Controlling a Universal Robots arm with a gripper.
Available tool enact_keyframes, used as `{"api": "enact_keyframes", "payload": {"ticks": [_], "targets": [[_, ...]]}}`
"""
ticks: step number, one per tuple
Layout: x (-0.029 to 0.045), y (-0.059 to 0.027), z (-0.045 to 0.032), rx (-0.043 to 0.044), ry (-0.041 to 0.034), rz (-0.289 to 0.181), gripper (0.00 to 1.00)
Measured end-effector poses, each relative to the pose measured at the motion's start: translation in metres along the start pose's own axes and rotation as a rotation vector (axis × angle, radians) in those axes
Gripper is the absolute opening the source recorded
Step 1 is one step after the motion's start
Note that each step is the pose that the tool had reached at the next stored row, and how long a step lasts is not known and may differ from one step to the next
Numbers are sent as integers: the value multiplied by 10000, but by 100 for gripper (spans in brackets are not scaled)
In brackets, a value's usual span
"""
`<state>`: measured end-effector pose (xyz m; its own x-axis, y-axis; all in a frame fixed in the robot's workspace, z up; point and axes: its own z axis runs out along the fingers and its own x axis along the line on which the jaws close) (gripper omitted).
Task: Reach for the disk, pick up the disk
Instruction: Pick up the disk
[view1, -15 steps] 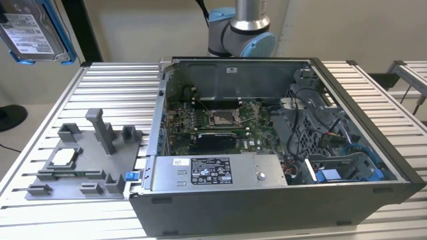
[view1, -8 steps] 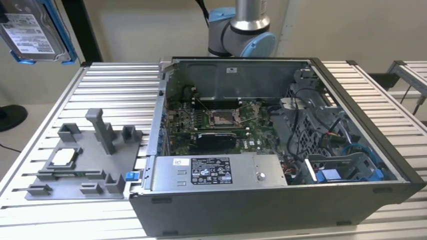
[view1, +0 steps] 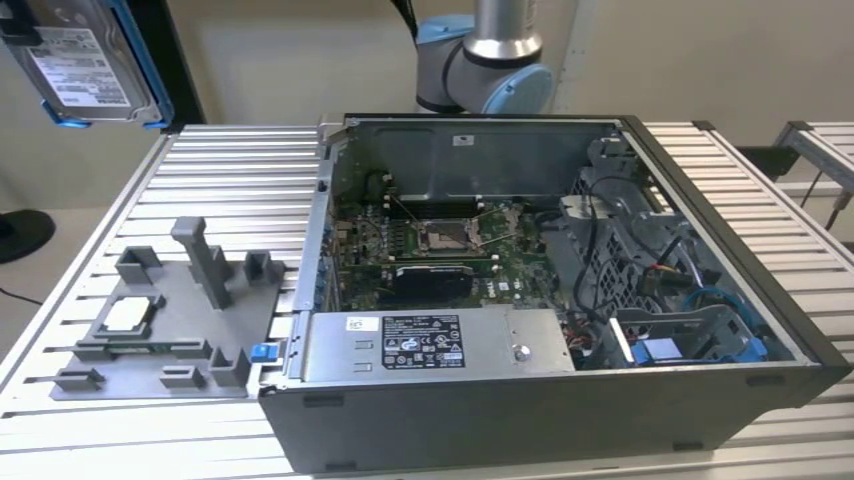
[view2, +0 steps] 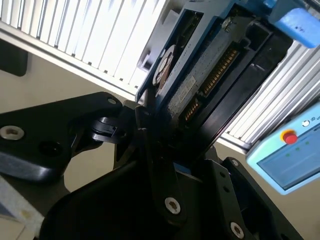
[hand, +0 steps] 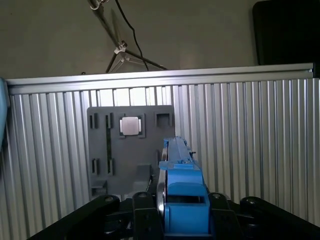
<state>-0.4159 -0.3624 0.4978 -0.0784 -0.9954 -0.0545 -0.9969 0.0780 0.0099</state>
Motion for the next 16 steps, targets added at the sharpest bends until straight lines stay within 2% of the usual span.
{"api": "enact_keyframes", "payload": {"ticks": [16], "targets": [[-43, -536, -3, -39, 3, 4, 0]]}}
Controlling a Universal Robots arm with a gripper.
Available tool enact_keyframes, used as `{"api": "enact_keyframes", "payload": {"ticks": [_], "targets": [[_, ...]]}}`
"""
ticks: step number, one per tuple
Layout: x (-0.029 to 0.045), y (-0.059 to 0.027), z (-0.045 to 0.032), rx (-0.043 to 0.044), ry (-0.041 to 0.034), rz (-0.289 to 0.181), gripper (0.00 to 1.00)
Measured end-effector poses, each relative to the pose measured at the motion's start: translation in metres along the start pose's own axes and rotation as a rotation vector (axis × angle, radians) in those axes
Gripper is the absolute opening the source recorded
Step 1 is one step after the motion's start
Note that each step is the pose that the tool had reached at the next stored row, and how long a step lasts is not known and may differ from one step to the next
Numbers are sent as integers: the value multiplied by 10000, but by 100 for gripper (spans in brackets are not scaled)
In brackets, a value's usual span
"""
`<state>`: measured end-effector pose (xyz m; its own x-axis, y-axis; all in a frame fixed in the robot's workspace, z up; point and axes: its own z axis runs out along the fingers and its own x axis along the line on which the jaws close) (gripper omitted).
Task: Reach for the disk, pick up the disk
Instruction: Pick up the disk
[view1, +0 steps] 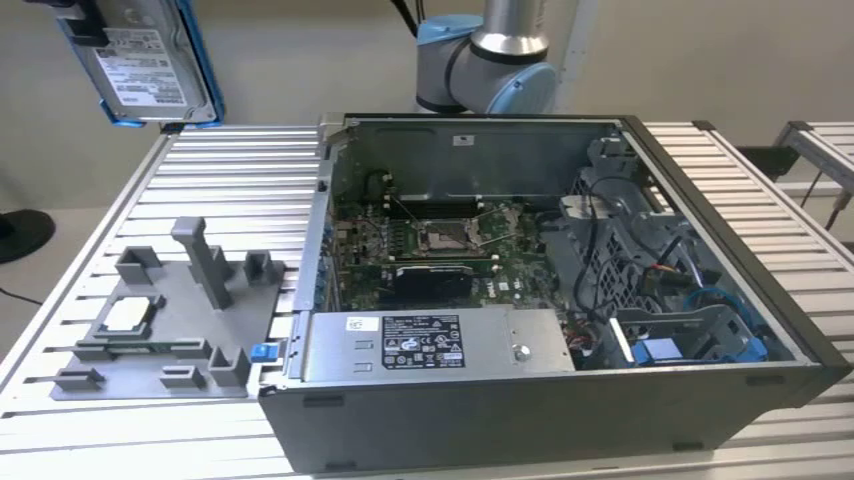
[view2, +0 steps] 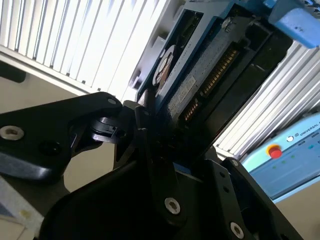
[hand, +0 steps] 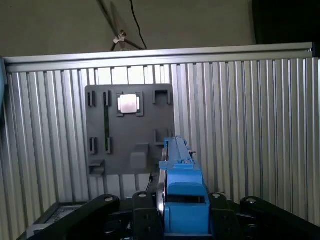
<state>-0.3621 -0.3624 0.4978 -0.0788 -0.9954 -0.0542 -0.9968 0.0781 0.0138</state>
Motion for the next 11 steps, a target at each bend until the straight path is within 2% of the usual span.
{"api": "enact_keyframes", "payload": {"ticks": [11], "targets": [[-29, -376, -4, -31, 3, 1, 0]]}}
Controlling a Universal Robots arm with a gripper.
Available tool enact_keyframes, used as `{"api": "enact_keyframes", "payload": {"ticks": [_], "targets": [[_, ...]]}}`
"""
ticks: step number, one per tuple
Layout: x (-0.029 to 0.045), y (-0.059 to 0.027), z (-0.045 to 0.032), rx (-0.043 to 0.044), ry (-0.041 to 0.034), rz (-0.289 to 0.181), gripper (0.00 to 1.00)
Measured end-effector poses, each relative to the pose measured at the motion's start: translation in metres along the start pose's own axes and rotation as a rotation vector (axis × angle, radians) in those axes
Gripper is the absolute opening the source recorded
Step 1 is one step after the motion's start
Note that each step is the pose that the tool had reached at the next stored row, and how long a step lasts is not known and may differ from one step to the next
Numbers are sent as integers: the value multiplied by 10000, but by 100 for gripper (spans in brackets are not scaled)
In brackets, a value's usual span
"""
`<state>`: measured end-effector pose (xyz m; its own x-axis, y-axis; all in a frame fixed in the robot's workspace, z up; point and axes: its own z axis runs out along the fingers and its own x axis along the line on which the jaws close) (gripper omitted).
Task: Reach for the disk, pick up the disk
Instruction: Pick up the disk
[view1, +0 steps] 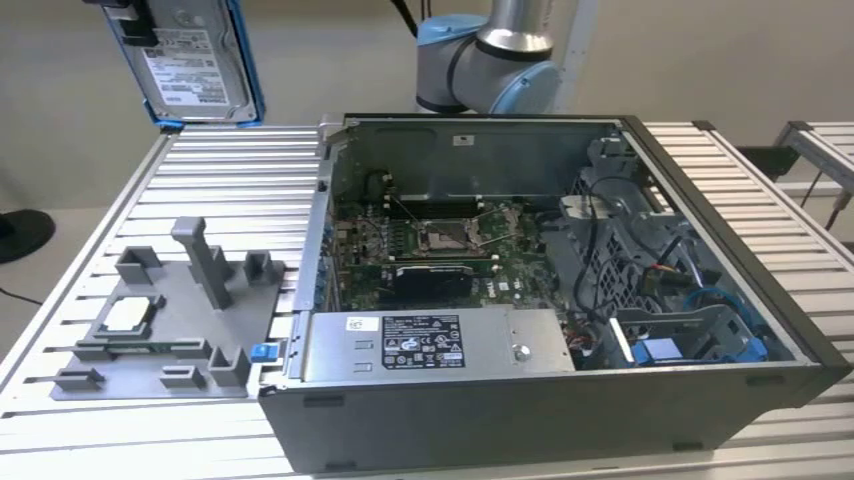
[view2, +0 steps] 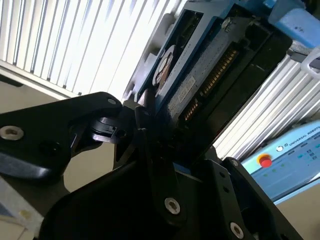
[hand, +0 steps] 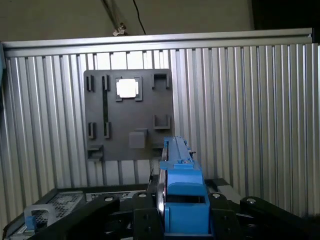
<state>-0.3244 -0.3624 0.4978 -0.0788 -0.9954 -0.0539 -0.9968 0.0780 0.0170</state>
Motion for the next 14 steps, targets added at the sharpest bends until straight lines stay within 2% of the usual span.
{"api": "enact_keyframes", "payload": {"ticks": [14], "targets": [[-37, -478, -6, -40, 3, 2, 0]]}}
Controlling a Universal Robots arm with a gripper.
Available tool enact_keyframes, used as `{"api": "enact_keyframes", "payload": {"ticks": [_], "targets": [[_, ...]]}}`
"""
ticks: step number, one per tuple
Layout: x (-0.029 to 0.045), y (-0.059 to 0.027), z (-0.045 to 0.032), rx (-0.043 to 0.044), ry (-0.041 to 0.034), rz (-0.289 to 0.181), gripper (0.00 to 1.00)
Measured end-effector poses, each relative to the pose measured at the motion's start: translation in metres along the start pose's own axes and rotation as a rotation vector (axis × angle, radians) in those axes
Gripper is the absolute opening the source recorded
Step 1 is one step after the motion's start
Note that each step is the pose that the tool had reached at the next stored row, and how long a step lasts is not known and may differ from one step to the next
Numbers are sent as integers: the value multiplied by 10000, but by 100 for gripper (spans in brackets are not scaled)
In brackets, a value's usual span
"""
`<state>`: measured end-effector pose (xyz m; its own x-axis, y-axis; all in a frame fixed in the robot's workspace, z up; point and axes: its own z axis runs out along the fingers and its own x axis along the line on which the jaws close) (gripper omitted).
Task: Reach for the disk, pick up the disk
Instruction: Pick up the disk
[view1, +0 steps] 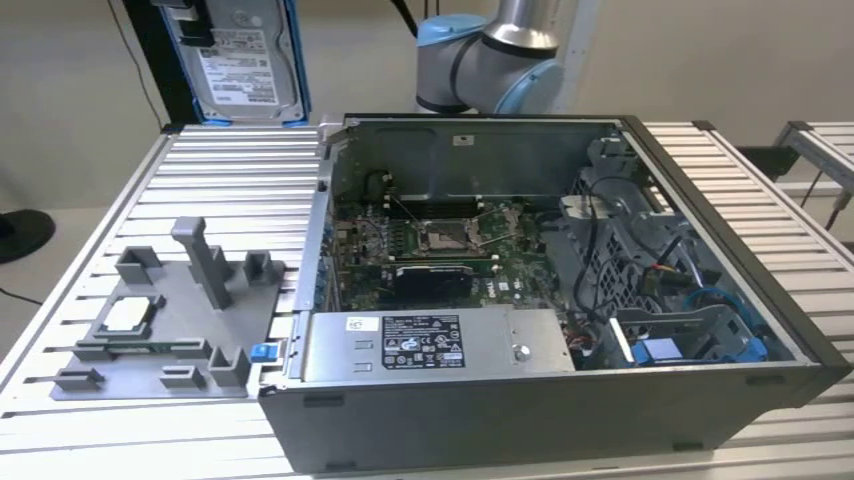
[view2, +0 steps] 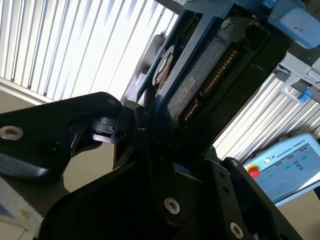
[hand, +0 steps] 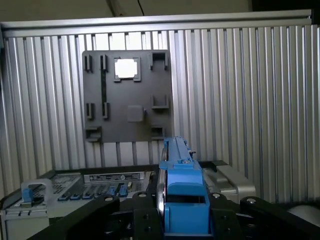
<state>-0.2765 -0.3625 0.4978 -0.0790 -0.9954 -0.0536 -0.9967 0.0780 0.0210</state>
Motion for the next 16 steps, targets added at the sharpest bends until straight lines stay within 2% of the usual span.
{"api": "enact_keyframes", "payload": {"ticks": [16], "targets": [[-40, -526, -9, -39, 3, 3, 0]]}}
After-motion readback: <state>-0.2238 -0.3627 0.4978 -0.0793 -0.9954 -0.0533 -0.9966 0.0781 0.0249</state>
